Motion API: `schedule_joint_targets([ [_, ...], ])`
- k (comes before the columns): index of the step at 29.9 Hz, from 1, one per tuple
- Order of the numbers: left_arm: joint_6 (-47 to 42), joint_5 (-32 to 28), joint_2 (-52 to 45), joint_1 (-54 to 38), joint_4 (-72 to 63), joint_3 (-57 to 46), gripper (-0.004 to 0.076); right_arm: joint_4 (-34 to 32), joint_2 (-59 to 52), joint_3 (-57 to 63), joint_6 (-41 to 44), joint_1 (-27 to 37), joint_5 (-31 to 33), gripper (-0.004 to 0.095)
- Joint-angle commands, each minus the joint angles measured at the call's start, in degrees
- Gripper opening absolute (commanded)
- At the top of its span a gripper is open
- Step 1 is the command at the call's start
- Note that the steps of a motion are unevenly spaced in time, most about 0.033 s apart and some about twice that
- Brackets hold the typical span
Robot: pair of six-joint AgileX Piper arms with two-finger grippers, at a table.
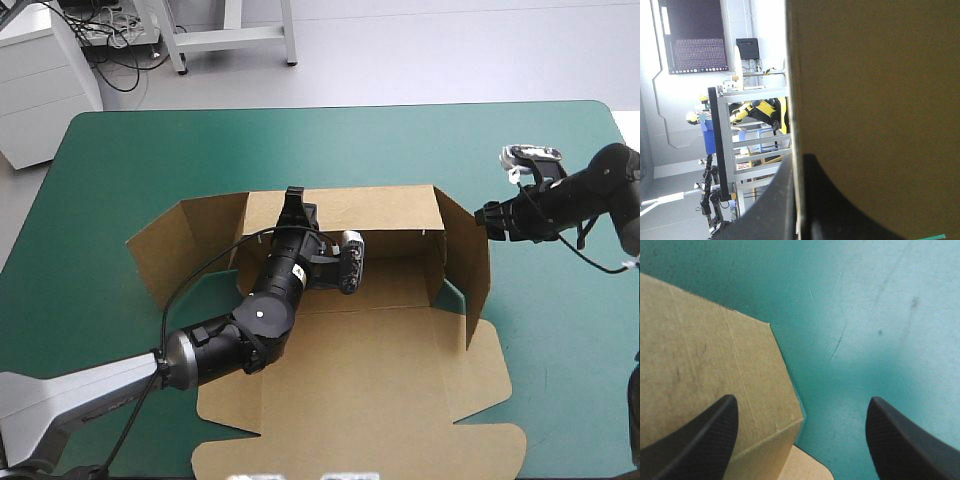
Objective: Fold the box
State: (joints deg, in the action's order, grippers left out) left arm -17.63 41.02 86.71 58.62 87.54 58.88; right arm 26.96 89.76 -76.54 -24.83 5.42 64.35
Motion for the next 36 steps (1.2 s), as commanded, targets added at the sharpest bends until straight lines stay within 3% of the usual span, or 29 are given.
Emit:
schedule_joint_targets([
  [1,-0.4,-0.8,-2.1,0.5,1.6,1.1,-0.0032,4.9,-5.6,4.3,-5.0,0.4,-4.9,0.0663],
  [10,-0.4,-0.8,-2.1,0.5,1.6,1.1,-0.0032,8.0,-11.8,15.7,-19.3,0.4,-7.2,0.0663],
  [20,-0.4,-0.8,-2.1,0.5,1.6,1.1,-0.0032,23.6,-12.2,19.7,-37.4,0.3,-6.6,0.0663],
  [30,-0.4,-1.3,-2.1,0.5,1.6,1.1,-0.0032,27.7,-12.2,21.5,-42.6,-0.4,-4.8,0.0663],
  [36,-0.4,-1.8,-2.1,0.5,1.6,1.1,-0.0032,25.0,-12.2,21.5,-40.1,-8.1,-13.3,0.0663],
])
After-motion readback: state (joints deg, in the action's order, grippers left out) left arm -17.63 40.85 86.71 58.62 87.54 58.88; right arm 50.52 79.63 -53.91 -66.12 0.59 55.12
